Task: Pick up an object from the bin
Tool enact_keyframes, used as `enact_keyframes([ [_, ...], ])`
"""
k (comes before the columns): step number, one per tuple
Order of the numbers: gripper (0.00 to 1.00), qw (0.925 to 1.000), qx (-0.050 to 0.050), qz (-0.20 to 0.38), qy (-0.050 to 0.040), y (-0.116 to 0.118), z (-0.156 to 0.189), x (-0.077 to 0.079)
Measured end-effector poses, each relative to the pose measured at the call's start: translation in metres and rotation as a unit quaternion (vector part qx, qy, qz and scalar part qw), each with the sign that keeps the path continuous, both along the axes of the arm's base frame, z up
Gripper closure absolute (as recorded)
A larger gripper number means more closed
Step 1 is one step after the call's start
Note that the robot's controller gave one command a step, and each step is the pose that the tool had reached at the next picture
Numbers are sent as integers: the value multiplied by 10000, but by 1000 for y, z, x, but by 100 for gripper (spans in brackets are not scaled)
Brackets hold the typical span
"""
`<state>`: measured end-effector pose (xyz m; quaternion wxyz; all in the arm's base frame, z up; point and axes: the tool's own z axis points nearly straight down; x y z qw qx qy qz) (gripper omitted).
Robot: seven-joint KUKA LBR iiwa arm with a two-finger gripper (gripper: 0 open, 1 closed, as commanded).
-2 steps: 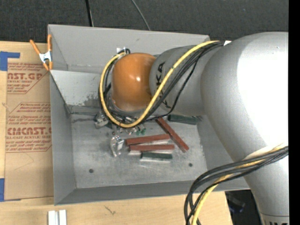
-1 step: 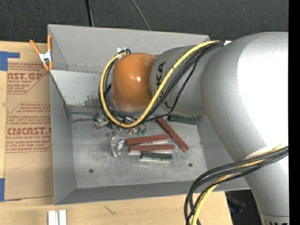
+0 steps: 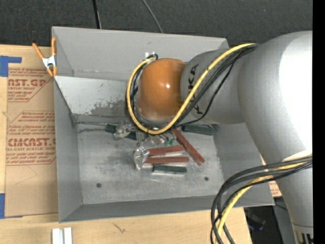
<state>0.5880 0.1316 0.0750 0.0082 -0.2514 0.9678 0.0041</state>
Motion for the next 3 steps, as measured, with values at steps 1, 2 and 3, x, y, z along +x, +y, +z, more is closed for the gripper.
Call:
enact_keyframes([
  [1, 100, 9996, -21, -295, -10, -59, 3, -16],
  [2, 100, 9996, -20, -295, -10, -59, 3, -16],
  [3, 100, 9996, -48, -282, 56, -34, 134, -12],
])
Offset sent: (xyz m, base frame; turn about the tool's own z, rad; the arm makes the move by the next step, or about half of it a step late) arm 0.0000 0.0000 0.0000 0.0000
